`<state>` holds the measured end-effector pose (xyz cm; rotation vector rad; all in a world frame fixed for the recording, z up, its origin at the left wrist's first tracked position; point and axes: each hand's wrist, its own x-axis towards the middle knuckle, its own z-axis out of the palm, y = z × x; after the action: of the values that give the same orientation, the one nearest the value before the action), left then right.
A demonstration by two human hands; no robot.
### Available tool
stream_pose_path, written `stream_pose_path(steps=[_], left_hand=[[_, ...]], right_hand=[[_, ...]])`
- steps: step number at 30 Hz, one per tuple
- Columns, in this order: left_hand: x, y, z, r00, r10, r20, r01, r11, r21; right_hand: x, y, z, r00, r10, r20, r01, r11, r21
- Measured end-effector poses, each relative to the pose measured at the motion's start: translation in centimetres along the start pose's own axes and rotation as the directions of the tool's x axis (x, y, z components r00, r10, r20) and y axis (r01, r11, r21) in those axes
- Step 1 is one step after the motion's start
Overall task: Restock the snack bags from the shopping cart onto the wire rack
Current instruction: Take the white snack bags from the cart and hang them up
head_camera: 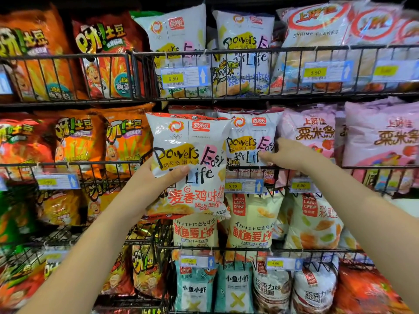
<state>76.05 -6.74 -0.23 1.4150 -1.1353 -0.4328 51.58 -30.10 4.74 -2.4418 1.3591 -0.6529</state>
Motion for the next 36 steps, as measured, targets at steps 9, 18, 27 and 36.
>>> stream_pose_path(steps=[9,18,27,36], left_hand=[[1.0,2.2,1.2,0.998,0.057,0.004,-0.057,0.998,0.005],[3.5,5.0,0.5,0.983,0.186,-0.011,-0.185,0.982,0.031],[4.9,5.2,-2.4,0.945,0.326,-0.037,-0.302,0.910,0.285],[7.8,1.2,-2.8,0.940,0.331,-0.083,-0.267,0.866,0.423]], right_hand=[[-4.6,-2.1,-0.8,0.965,-0.179,-0.191,0.189,0.981,0.036],[-5.9,-8.5,0.8,0.923,-0.368,-0.115,0.367,0.746,0.556],[-2.5,-11.6,2.8,0.870,-0.267,-0.414,0.480,0.648,0.591],[0.1,-11.5,6.8,0.889,-0.275,-0.367,0.429,0.780,0.456]])
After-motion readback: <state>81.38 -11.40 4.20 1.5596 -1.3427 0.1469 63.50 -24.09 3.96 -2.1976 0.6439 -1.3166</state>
